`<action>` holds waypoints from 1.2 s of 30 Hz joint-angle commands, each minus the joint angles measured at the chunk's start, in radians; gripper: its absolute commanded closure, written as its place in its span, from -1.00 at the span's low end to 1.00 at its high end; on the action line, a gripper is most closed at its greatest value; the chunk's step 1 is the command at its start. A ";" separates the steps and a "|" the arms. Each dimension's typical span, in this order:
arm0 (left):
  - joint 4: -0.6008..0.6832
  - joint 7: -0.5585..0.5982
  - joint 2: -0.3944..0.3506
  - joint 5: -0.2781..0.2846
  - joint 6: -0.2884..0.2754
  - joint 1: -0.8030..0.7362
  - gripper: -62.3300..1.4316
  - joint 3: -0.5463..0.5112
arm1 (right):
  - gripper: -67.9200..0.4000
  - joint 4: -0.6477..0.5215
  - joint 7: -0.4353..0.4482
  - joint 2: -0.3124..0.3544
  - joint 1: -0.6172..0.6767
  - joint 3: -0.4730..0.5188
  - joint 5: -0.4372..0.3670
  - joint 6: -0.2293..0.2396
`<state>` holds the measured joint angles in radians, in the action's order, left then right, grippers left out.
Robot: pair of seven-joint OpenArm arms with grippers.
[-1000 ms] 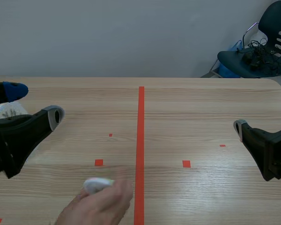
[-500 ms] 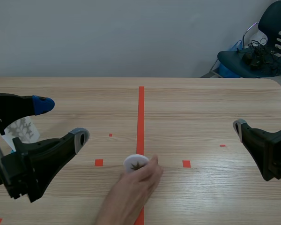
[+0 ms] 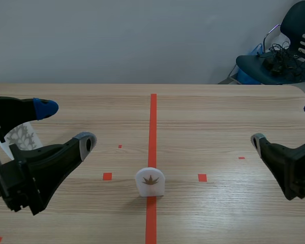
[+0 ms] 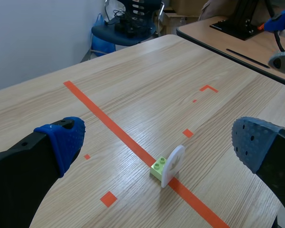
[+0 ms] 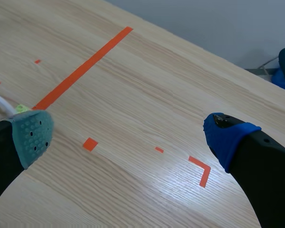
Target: Do the leaf sorting experiment
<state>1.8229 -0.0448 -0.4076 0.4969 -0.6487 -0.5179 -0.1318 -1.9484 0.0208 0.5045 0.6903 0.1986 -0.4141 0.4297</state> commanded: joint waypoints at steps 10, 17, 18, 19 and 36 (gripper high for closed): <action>-0.002 0.019 -0.006 0.007 -0.001 0.003 -1.00 -0.002 | -1.00 0.238 0.082 0.019 -0.271 -0.269 0.062 0.132; -0.002 0.026 -0.006 0.007 0.003 0.003 -1.00 -0.003 | -1.00 0.439 0.220 0.001 -0.465 -0.527 0.237 0.140; -0.002 0.026 -0.006 0.007 0.003 0.003 -1.00 -0.003 | -1.00 0.465 0.230 -0.010 -0.489 -0.558 0.263 0.140; -0.002 0.026 -0.006 0.007 0.003 0.003 -1.00 -0.003 | -1.00 0.492 0.240 -0.022 -0.512 -0.587 0.283 0.138; -0.002 0.026 -0.006 0.007 0.003 0.003 -1.00 -0.005 | -0.18 0.747 0.271 -0.175 -0.673 -0.795 0.366 0.079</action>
<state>1.8229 -0.0395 -0.4076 0.4904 -0.6483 -0.5179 -0.1322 -1.1679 0.2802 0.3119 0.0166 -0.6098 -0.0345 0.5114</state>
